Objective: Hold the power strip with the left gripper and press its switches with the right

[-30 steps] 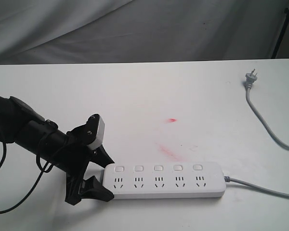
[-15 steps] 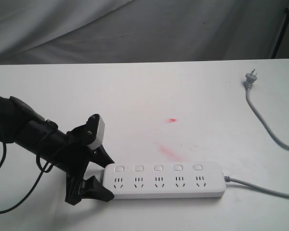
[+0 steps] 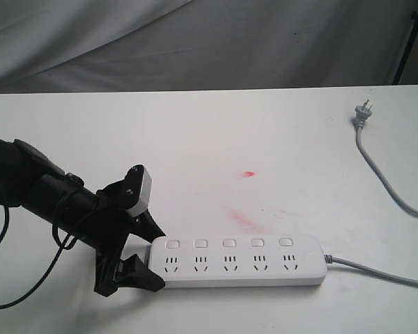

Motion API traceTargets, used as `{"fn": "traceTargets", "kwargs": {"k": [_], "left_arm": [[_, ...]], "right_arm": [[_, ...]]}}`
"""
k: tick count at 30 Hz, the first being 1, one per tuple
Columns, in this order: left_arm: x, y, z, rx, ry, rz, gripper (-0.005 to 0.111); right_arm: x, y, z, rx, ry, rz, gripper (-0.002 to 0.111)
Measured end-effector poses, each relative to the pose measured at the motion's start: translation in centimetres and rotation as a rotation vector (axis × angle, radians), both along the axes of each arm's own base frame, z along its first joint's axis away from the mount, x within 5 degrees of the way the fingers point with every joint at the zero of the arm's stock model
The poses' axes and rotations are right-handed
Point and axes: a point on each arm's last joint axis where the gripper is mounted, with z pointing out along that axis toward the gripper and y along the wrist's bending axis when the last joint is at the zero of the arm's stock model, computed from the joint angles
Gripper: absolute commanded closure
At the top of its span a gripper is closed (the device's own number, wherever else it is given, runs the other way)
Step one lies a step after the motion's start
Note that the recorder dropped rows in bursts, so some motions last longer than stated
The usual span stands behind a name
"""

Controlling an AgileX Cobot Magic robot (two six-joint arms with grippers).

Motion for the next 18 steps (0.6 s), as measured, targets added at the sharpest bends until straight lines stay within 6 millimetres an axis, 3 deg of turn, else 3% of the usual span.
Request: {"fn": "traceTargets", "kwargs": {"k": [14,18], "left_arm": [[0.0,0.0,0.0,0.0,0.0,0.0,0.05],[0.0,0.0,0.0,0.0,0.0,0.0,0.034]], "right_arm": [[0.0,0.0,0.0,0.0,0.0,0.0,0.108],[0.0,0.0,0.0,0.0,0.0,0.0,0.108]]}}
